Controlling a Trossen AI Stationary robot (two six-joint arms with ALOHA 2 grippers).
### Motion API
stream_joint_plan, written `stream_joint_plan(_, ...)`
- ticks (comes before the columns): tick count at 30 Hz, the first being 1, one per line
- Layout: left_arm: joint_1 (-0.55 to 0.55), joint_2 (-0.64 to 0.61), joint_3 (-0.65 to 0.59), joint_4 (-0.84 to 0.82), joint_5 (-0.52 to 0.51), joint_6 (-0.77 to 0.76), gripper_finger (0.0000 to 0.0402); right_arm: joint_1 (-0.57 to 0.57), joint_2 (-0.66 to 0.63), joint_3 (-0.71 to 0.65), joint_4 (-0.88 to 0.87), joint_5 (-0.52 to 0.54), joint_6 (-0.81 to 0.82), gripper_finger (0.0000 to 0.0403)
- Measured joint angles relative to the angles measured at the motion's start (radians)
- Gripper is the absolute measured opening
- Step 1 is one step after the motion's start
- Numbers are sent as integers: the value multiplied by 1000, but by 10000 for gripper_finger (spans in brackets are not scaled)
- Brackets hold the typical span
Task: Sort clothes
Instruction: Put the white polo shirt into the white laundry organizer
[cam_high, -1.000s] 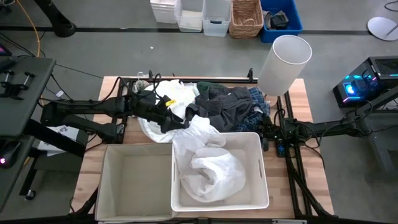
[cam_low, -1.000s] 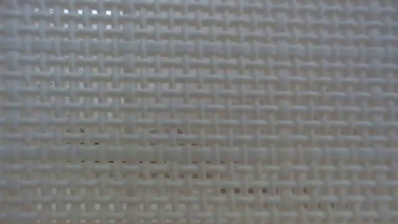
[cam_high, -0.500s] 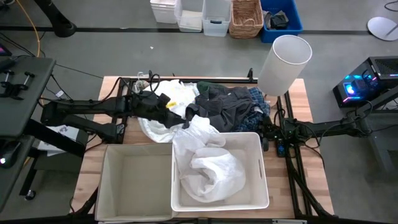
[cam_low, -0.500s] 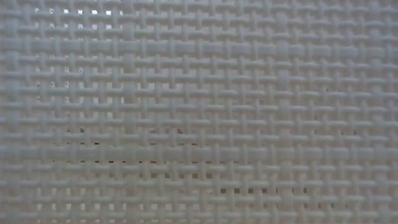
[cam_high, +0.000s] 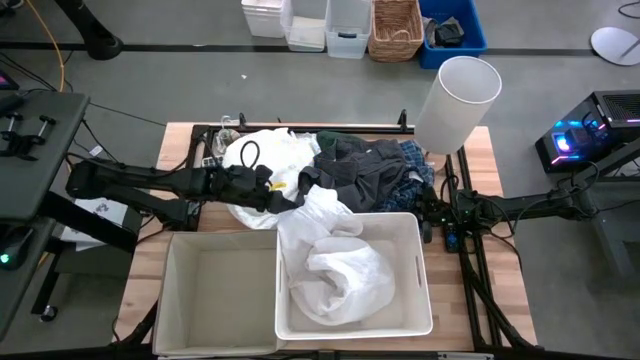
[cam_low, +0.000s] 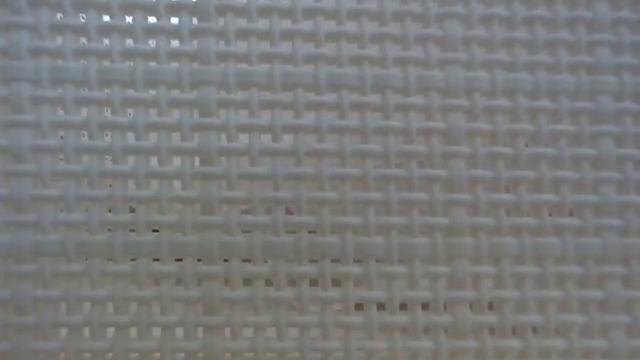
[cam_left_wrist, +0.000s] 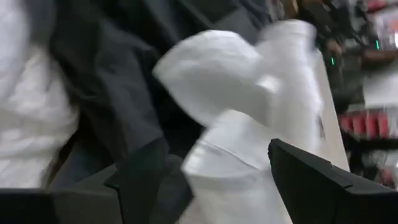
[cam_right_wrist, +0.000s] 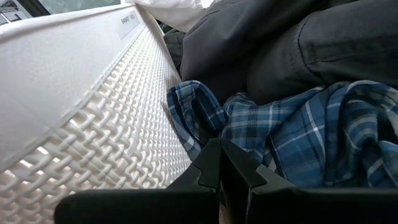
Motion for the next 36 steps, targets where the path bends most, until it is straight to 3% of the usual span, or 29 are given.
stream_joint_plan(5, 10, 4, -9, 18, -51, -45, 275, 0, 0, 0, 0, 0, 0, 0)
stream_joint_plan(11, -3, 4, -7, 101, 30, -60, 269, 0, 0, 0, 0, 0, 0, 0)
stream_joint_plan(16, -14, 22, -7, 122, 34, -75, 242, 0, 0, 0, 0, 0, 0, 0)
stream_joint_plan(21, -7, 119, 4, 277, 23, -50, 188, 0, 0, 0, 0, 0, 0, 0)
stream_joint_plan(28, 8, 292, 81, 452, 119, -21, 106, 0, 0, 0, -3, 0, 0, 0)
stream_joint_plan(33, -6, 302, 156, 465, 167, 82, 25, 0, 0, 0, -8, 0, 0, 0)
stream_joint_plan(36, -18, 296, 196, 471, 215, 169, 6, 0, 0, 0, -8, 0, 0, 0)
